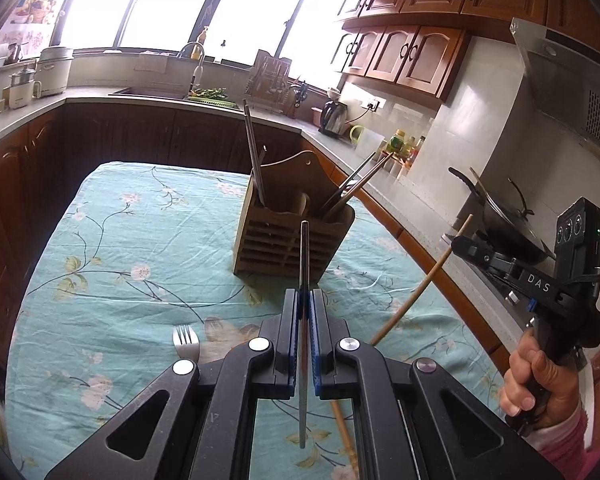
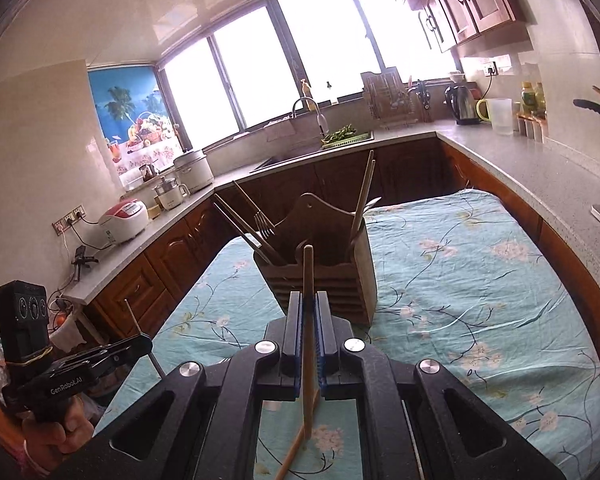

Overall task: Organize utensils
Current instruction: 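Lift both held chopsticks and carry them over the wooden caddy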

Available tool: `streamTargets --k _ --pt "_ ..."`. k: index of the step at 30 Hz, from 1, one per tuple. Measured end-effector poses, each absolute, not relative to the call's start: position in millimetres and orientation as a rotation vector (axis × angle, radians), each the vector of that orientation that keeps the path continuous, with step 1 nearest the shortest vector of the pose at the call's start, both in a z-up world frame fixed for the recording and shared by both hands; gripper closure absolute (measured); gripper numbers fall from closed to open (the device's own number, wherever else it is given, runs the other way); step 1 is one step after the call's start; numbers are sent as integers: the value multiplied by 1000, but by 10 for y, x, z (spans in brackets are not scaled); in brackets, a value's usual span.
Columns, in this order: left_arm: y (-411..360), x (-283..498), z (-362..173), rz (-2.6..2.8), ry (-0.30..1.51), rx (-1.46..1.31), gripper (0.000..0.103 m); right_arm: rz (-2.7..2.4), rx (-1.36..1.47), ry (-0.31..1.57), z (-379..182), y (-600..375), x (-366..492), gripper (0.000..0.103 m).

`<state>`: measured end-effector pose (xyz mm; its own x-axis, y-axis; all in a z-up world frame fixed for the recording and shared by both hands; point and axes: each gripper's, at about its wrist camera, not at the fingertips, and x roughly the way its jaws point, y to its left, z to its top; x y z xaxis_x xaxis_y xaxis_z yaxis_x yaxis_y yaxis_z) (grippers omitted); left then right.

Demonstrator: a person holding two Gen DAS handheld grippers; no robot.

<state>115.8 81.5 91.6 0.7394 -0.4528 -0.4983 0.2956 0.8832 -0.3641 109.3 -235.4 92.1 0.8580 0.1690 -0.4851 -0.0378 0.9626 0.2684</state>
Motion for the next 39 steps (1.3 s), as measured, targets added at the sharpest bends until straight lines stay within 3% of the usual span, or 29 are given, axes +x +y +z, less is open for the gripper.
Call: streamTargets --k 23,39 --pt "813 1386 1106 -393 515 -285 100 108 248 469 1119 -2436 1204 98" --pt "709 2141 1555 -333 310 -258 100 66 231 298 1782 -2590 1740 98"
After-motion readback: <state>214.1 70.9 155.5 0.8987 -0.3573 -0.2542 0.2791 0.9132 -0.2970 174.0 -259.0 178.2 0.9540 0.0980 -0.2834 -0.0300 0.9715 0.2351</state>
